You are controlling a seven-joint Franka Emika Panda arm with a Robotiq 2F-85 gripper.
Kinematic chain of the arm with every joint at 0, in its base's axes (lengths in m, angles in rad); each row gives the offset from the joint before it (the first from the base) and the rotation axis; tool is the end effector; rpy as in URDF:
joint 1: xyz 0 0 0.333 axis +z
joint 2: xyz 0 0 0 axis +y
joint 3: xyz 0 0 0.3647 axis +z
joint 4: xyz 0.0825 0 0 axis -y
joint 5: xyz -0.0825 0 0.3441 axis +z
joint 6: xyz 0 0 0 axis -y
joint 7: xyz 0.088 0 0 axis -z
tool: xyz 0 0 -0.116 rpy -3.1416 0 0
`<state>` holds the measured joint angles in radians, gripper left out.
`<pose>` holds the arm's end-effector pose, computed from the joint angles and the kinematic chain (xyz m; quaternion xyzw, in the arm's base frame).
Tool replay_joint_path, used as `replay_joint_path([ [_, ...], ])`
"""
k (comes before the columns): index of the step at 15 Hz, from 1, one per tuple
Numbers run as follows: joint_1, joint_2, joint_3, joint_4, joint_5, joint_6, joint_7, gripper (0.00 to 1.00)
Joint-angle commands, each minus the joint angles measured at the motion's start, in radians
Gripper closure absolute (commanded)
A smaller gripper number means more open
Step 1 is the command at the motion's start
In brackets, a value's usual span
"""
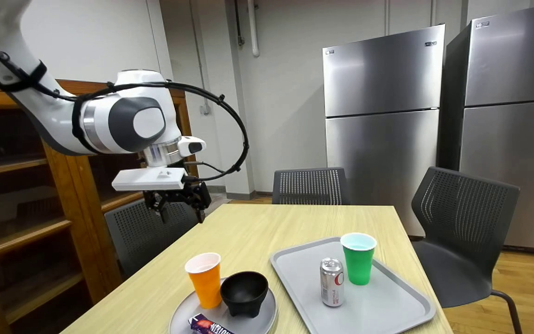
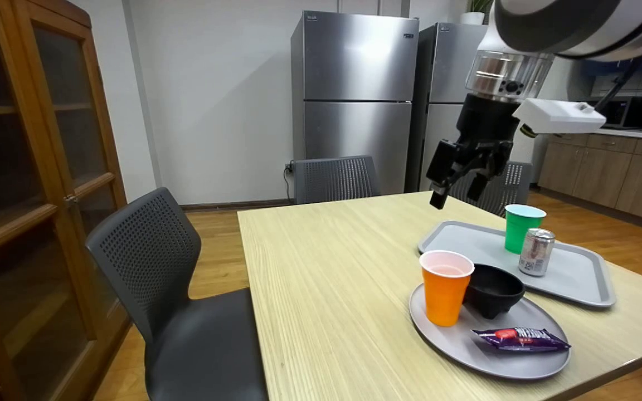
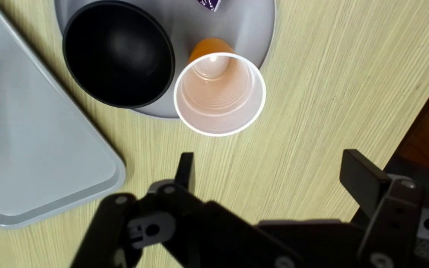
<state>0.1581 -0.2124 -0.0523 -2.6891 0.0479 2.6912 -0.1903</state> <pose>0.3896 0.0398 0.3922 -0.9860 -0.1265 -0.1074 0.0137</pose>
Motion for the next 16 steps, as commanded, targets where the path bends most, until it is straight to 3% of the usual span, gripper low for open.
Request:
replay_joint_path([
  [1, -0.003, 0.137, 0.028, 0.088, 0.046, 0.027, -0.015, 0.00],
  [10, -0.031, 0.348, 0.095, 0.183, 0.049, 0.097, 0.038, 0.00],
  [16, -0.030, 0.423, 0.096, 0.199, 0.020, 0.115, 0.162, 0.00],
])
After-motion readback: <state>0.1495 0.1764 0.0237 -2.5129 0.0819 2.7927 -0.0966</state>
